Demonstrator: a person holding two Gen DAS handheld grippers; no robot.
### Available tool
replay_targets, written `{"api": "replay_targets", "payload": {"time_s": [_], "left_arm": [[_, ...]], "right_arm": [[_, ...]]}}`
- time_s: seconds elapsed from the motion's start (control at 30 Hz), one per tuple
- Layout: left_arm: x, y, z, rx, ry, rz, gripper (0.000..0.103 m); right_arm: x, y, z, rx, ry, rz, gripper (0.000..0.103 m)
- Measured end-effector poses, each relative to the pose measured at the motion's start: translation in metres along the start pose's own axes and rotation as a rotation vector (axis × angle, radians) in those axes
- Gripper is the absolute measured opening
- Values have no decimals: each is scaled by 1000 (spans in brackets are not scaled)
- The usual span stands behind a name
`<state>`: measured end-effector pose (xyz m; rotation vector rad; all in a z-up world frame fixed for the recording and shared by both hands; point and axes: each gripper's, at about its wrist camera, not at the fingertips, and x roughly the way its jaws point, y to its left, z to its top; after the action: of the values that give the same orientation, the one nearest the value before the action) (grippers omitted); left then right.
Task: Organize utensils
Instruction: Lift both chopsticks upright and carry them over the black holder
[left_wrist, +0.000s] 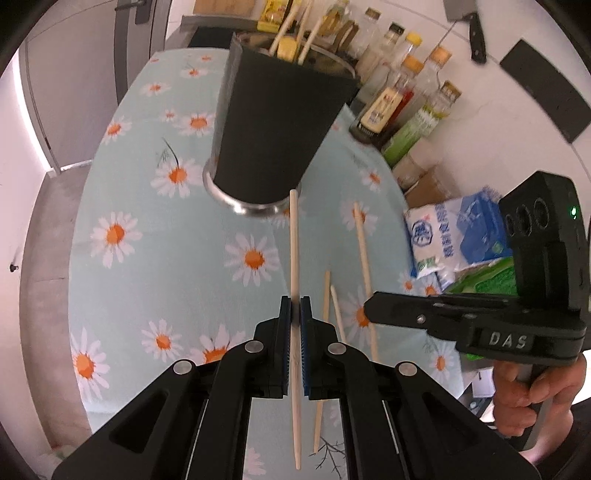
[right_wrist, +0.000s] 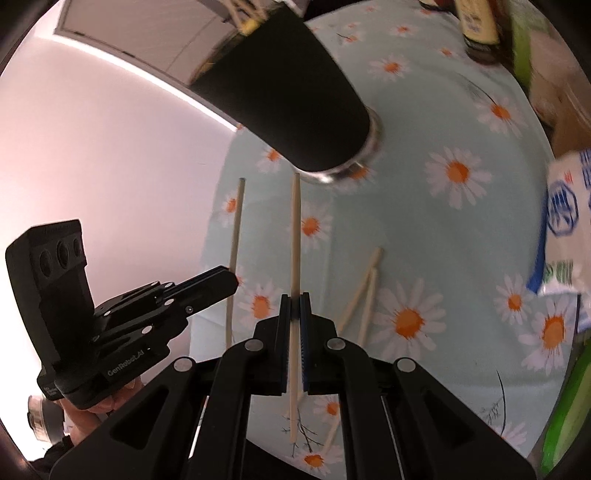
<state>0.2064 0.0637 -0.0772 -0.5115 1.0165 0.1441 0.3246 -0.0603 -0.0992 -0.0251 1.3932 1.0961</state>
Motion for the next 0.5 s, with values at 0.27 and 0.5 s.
{"api": "replay_targets", "payload": {"time_s": [0.27, 0.5], "left_arm": [[-24, 6, 15, -11, -81, -37, 4], [-46, 9, 32, -1, -156, -68, 4]], "right_arm": [[-7, 23, 13, -78, -41, 18, 6], [-27, 41, 29, -139, -140, 31, 6]]}}
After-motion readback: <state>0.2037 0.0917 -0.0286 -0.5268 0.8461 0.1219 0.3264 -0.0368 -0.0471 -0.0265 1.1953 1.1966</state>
